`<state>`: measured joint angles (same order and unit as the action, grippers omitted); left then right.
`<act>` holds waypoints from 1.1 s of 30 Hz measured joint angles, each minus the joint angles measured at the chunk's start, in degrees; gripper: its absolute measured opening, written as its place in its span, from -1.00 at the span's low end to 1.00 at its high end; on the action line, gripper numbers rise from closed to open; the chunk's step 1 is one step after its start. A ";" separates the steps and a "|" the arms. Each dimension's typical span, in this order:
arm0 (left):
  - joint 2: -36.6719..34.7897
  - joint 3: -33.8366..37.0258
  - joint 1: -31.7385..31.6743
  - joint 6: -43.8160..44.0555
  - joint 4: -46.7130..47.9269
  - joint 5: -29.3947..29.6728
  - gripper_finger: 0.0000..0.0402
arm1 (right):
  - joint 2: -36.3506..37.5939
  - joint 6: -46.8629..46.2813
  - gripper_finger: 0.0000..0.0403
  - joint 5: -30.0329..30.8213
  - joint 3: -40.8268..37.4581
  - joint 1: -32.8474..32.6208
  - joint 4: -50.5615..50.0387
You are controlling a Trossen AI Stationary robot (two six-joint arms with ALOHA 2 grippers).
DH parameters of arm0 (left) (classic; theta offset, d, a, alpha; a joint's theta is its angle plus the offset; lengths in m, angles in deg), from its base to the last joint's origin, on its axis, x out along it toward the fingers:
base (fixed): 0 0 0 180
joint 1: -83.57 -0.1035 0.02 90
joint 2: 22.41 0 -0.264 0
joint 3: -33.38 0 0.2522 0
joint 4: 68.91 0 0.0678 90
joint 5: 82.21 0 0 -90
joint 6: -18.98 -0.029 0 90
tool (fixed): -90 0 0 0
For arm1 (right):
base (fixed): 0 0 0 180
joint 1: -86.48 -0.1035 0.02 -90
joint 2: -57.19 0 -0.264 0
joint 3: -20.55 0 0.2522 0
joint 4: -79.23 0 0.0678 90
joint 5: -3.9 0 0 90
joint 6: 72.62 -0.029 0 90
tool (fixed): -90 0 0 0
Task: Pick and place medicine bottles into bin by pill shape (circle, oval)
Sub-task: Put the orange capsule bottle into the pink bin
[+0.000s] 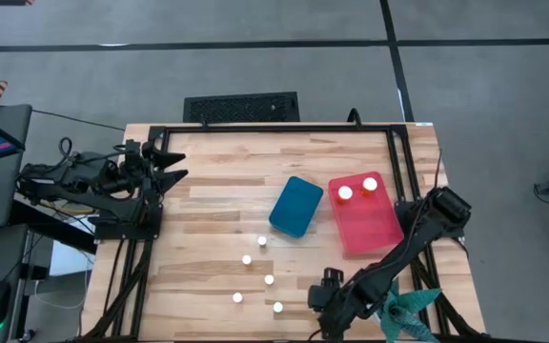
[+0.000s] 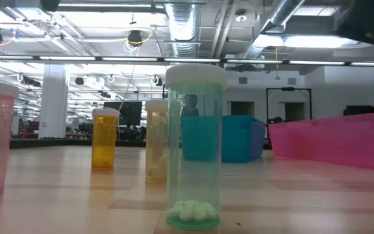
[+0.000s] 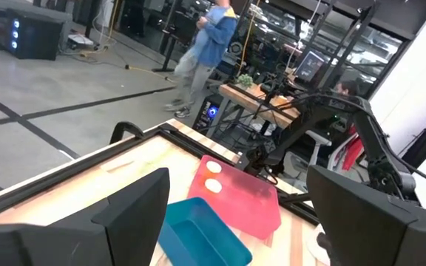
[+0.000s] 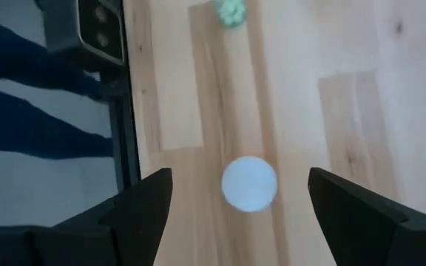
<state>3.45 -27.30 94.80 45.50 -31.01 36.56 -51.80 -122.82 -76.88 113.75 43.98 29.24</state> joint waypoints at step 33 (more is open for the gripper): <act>0.00 0.00 0.00 0.09 0.55 0.52 0.55 | -1.95 0.73 0.04 -0.51 -0.02 1.03 -0.68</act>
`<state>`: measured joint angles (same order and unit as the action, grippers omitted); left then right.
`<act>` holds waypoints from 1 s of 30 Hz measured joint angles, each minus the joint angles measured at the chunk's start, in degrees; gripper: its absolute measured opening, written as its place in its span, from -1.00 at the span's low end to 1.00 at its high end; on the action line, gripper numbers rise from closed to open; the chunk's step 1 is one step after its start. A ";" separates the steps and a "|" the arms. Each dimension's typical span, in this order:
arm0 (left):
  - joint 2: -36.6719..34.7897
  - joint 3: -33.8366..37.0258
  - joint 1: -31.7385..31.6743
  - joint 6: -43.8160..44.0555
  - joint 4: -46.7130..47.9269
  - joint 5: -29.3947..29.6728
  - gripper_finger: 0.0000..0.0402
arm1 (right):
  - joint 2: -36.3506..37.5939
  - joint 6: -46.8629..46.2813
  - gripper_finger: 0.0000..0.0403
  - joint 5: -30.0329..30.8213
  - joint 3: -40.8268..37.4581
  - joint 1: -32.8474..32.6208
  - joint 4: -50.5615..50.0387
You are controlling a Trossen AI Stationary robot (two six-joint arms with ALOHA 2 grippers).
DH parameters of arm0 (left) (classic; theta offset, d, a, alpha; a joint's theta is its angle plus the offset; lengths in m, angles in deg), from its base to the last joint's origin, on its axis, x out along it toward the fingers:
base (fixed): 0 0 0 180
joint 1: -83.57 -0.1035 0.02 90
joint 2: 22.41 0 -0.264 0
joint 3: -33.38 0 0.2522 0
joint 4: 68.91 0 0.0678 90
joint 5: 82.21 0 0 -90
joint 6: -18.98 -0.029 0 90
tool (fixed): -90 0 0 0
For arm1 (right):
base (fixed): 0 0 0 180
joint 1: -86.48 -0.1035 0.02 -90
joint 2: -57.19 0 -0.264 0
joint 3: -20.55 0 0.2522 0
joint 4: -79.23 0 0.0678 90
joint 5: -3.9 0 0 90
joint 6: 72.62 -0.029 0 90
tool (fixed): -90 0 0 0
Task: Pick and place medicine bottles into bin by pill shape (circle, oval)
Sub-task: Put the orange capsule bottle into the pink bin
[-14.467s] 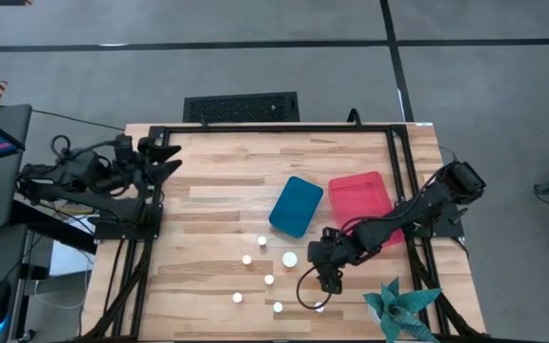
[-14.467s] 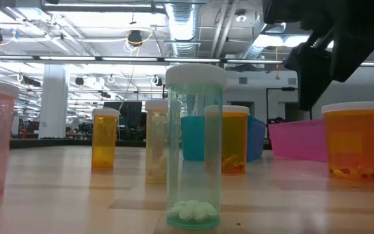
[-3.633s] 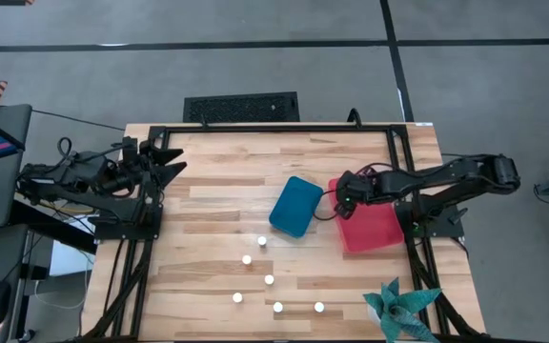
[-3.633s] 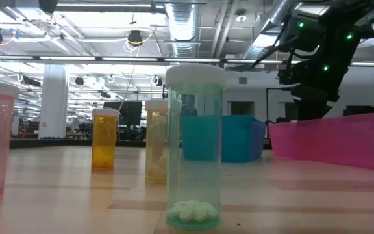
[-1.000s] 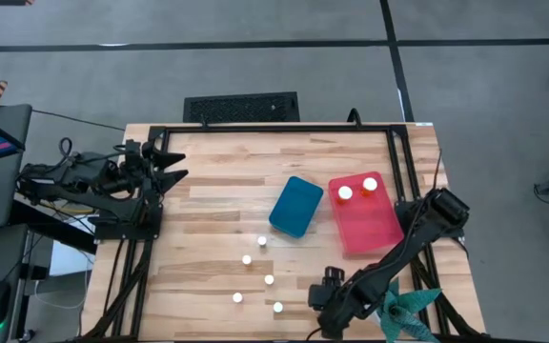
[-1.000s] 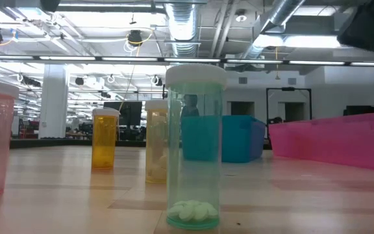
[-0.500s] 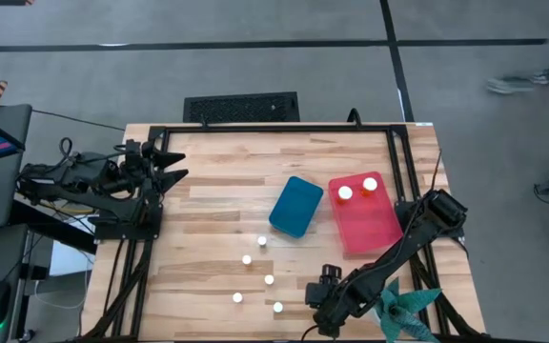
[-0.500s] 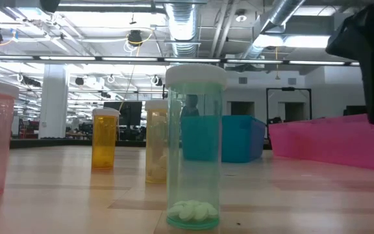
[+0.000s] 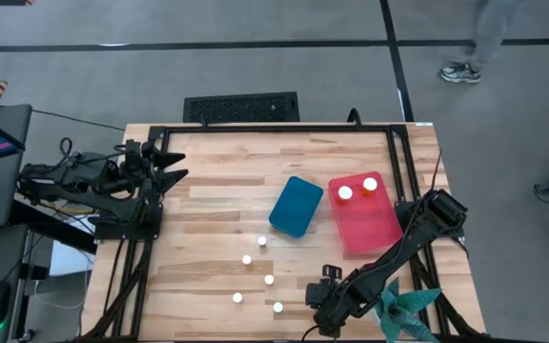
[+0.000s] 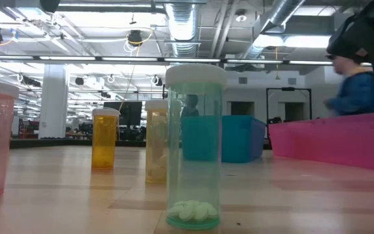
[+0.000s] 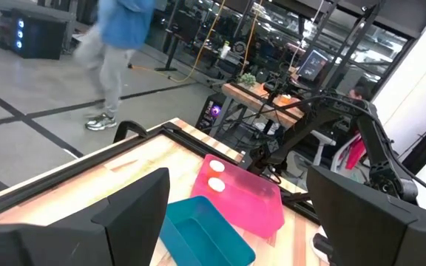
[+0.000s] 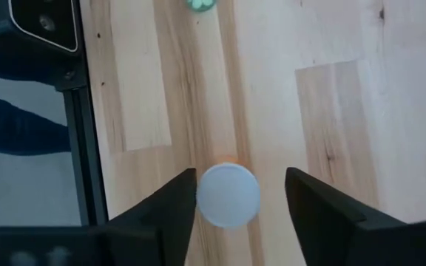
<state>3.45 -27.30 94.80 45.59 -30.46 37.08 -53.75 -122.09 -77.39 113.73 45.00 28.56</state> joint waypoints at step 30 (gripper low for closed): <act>0.00 0.00 0.01 -0.28 -0.05 -0.01 0.55 | 8.30 -1.23 -0.42 9.68 0.00 2.02 -8.78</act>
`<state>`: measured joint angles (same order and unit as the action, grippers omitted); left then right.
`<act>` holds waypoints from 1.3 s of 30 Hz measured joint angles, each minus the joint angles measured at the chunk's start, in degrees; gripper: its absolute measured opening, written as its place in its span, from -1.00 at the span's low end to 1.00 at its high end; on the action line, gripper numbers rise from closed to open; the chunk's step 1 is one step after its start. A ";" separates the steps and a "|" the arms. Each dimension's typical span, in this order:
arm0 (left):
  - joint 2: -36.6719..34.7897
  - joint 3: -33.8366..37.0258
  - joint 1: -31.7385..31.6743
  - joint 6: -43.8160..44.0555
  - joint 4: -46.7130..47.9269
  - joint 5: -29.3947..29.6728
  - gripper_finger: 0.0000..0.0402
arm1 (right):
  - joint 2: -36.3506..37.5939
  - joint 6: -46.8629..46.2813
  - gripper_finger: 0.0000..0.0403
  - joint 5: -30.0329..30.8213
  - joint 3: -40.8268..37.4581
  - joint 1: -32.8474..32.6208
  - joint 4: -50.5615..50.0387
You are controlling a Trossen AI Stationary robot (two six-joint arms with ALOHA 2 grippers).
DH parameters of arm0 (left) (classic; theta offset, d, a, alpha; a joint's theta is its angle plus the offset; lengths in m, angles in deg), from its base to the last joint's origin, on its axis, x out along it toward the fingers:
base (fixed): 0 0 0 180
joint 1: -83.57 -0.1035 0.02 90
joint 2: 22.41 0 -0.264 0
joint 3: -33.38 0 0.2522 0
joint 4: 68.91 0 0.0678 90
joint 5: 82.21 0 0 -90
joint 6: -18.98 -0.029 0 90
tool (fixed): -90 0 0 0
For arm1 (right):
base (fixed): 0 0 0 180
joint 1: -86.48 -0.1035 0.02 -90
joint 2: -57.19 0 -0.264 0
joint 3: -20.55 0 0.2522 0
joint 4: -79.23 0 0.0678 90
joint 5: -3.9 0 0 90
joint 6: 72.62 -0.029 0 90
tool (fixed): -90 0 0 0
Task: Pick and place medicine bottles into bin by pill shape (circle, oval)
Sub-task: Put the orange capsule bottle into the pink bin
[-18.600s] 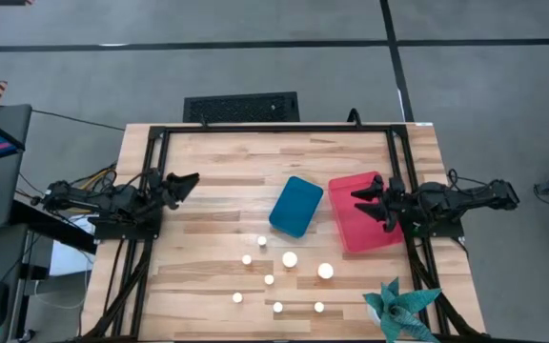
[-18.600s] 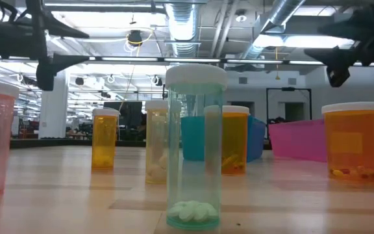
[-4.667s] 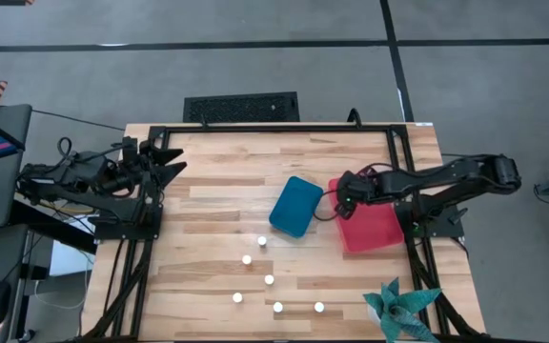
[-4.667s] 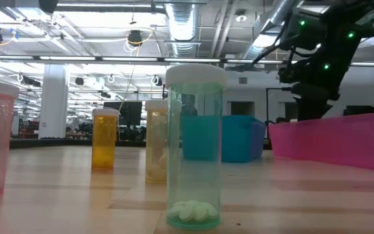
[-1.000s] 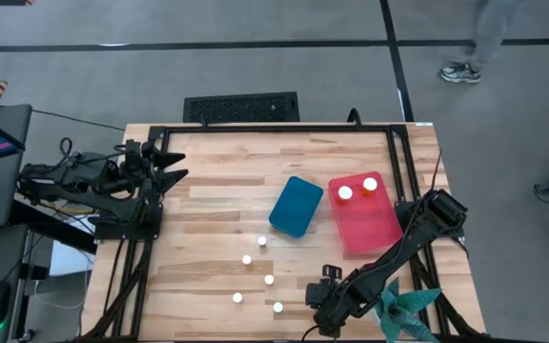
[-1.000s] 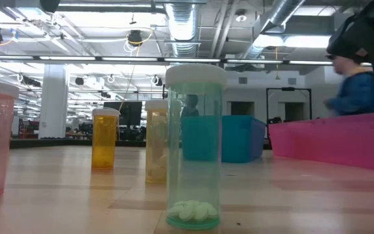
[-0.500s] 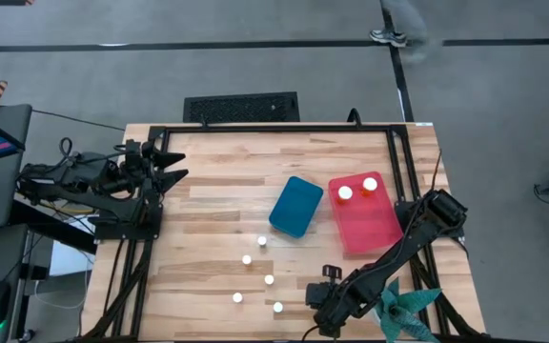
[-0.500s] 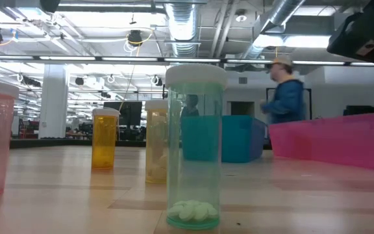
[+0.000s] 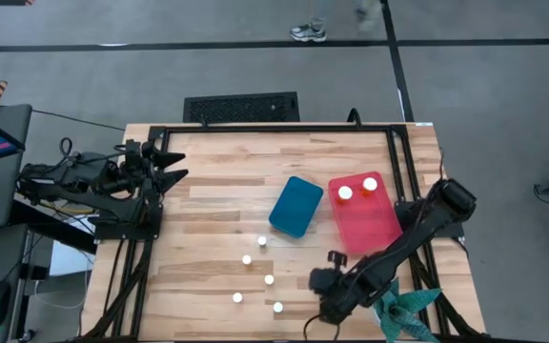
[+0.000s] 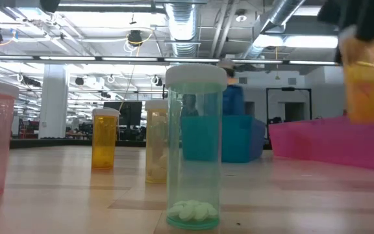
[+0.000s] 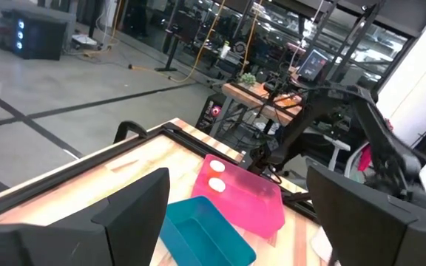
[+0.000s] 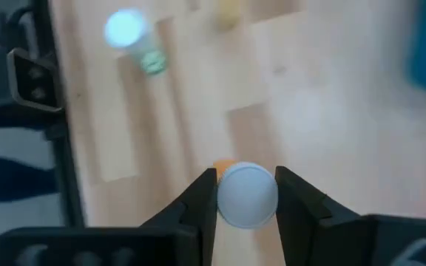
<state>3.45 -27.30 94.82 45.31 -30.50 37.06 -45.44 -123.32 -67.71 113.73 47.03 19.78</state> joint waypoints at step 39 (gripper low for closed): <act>0.00 0.00 -0.02 3.91 -0.11 3.73 0.55 | 36.43 -38.48 -0.39 2.47 -34.76 16.98 -29.66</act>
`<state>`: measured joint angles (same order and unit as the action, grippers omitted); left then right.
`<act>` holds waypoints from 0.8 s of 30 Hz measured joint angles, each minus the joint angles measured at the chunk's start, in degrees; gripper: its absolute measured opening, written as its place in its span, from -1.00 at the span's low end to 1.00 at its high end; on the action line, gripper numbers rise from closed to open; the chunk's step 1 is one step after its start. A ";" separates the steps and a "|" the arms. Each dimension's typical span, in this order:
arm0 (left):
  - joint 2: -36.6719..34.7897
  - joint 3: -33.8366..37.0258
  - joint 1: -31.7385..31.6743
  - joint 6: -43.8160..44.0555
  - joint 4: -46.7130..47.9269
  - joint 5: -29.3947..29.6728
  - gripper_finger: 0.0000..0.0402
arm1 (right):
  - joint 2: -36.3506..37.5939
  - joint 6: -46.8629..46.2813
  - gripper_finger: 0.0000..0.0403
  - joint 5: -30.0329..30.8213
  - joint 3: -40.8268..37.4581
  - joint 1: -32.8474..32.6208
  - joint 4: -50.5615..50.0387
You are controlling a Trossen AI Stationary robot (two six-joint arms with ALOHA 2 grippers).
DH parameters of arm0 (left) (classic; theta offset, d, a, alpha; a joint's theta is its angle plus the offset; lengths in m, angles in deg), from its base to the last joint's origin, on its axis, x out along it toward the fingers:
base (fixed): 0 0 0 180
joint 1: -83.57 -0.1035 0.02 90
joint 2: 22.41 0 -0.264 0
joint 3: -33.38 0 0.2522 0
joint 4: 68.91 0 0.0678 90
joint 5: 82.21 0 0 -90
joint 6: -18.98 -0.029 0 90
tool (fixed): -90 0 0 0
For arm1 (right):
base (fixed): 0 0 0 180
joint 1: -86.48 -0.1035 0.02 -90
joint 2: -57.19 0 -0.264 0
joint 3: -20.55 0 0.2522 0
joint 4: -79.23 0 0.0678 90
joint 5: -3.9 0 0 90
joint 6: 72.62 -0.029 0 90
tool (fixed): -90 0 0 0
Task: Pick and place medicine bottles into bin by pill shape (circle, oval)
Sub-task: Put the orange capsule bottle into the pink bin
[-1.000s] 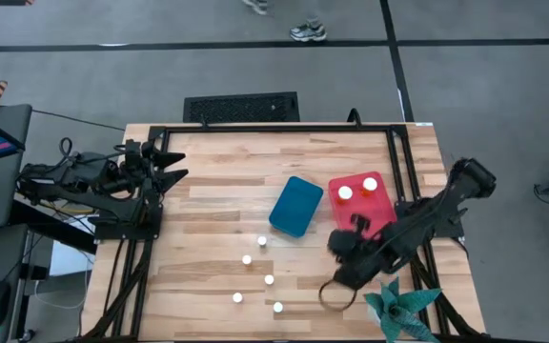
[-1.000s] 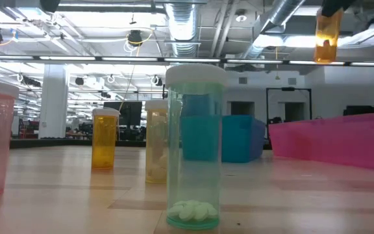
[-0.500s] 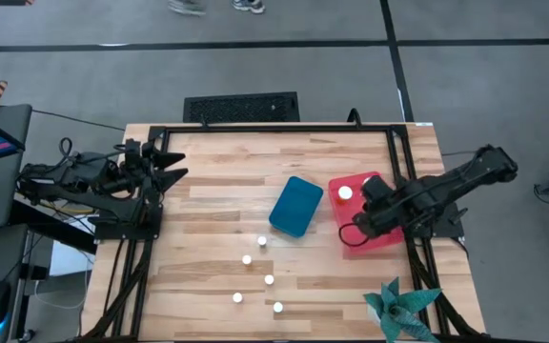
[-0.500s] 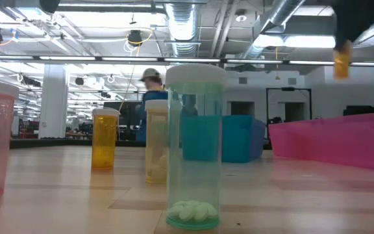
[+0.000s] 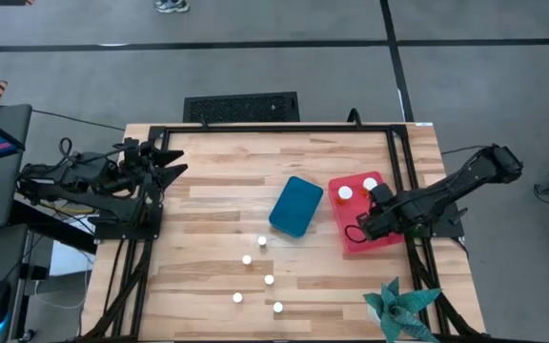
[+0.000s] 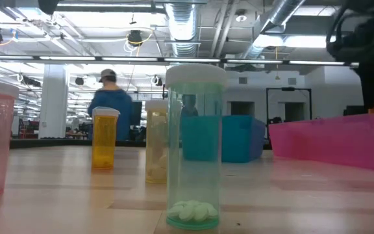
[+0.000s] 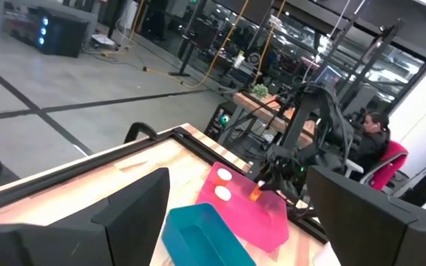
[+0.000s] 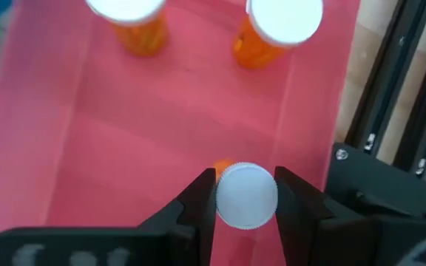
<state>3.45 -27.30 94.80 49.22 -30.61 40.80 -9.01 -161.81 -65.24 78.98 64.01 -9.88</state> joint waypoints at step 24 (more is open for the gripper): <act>0.00 0.02 0.02 0.44 0.09 1.91 0.55 | -9.78 11.03 -0.39 5.22 -4.02 11.46 10.50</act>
<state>3.45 -27.27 94.81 49.66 -30.52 42.70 -18.79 -150.78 -60.02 74.96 75.47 0.62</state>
